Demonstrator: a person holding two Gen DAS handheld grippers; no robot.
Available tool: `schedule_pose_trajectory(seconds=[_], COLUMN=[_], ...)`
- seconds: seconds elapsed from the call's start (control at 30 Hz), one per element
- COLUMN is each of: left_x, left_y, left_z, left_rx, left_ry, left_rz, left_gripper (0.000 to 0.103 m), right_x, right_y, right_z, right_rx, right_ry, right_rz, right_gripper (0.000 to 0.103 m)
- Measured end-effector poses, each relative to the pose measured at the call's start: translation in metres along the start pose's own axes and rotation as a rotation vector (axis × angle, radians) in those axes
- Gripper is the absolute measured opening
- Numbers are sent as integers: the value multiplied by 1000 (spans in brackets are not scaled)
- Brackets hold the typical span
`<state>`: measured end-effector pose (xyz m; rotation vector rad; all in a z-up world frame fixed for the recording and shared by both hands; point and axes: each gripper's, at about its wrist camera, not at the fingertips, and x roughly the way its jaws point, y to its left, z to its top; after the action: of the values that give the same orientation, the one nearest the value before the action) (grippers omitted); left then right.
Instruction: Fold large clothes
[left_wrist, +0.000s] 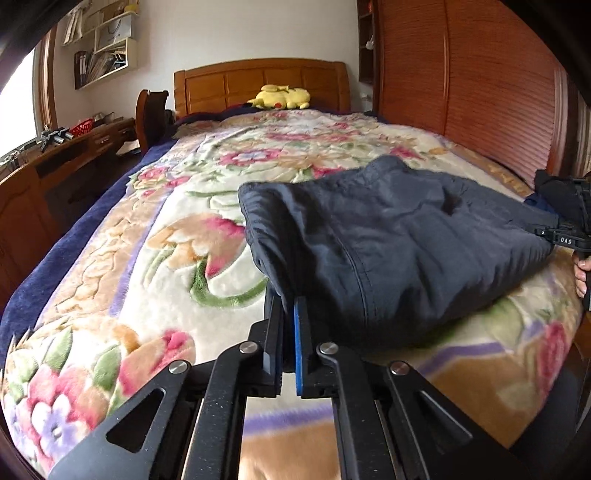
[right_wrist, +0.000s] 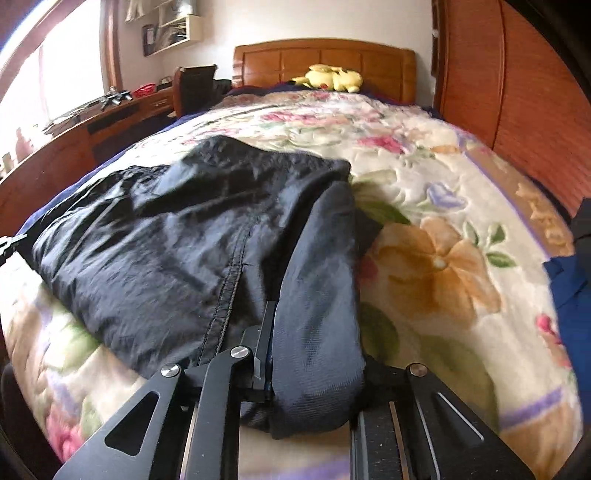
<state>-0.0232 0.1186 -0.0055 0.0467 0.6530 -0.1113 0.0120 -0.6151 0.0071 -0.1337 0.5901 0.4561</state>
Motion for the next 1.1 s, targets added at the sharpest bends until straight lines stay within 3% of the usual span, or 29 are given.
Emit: schedule_pose_trajectory(seconds=[0.5,0.83,0.97,1.1], left_x=[-99,-98,-109,-121], left_y=[-29,-33,-35,-43], left_z=[-42,-55,-52,-46], left_rx=[43,15,15,10], left_ry=[-53,-22,-60,-105], left_rz=[-65,-33,-21,-57], left_gripper=[5,6,20,52], right_x=[-99,-74,-72,-82], right_y=[-4,5,3,12], right_z=[-51,-54,-58,-66], right_rx=[-17,52,58,54], right_ry=[-31,3,7,1], right_rz=[-19,-95,-91,-114], right_gripper=[14,17,20,26])
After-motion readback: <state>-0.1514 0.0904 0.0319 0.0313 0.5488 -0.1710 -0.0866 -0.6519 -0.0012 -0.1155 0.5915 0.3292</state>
